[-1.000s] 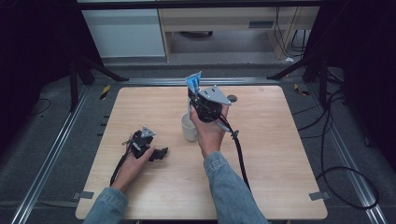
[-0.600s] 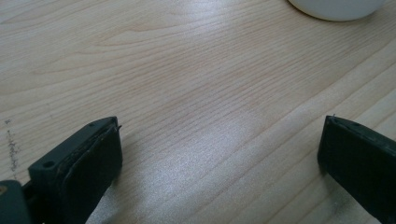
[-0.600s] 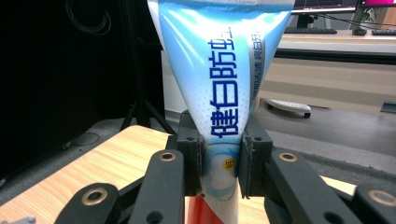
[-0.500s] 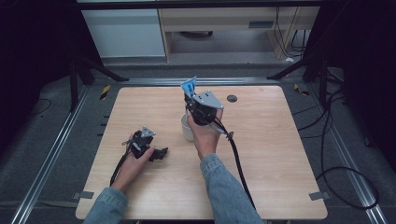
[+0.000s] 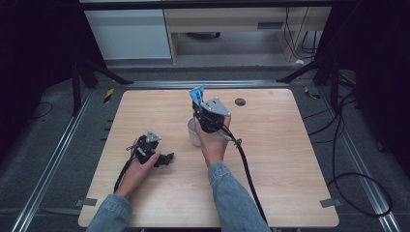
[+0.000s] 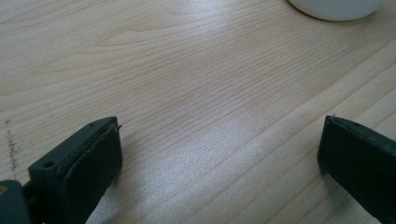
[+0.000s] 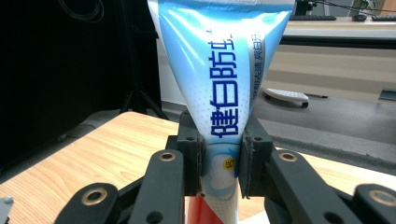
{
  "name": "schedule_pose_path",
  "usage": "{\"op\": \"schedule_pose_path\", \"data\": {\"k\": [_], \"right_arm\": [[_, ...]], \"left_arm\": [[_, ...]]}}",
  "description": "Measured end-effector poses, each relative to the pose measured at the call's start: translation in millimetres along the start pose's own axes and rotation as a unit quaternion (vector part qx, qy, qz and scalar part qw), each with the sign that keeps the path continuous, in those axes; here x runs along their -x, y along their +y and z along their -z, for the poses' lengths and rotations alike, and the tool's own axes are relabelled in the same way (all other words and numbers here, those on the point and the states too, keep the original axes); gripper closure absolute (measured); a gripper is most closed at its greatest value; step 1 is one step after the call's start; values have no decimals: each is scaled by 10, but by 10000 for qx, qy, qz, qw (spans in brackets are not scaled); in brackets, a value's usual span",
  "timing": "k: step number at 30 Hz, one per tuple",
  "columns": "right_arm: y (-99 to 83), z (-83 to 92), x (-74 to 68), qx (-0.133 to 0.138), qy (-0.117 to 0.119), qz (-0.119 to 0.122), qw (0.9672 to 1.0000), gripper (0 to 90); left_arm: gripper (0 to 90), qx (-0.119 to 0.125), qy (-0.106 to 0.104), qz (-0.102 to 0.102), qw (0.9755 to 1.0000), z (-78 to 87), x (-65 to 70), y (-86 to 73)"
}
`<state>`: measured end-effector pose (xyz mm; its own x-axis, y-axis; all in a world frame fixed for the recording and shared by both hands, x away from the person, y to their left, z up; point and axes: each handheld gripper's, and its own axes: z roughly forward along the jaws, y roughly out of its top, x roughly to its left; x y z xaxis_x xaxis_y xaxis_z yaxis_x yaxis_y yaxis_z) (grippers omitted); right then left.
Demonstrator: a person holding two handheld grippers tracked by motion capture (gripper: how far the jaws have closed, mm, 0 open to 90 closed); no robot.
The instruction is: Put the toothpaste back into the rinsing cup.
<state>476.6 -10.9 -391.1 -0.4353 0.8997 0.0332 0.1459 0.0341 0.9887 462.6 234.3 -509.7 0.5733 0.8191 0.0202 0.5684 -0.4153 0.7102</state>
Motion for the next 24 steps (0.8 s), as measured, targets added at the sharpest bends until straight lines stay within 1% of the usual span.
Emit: {"op": "schedule_pose_path", "data": {"k": [10, 24], "right_arm": [[-97, -40, 10, -80, 11, -61, 9999, 739], [-203, -81, 21, -149, 0, -84, 9999, 738]], "left_arm": [[0, -1, -1, 0, 10000, 0, 0, 0], [0, -1, 0, 1, 10000, 0, 0, 0]]}}
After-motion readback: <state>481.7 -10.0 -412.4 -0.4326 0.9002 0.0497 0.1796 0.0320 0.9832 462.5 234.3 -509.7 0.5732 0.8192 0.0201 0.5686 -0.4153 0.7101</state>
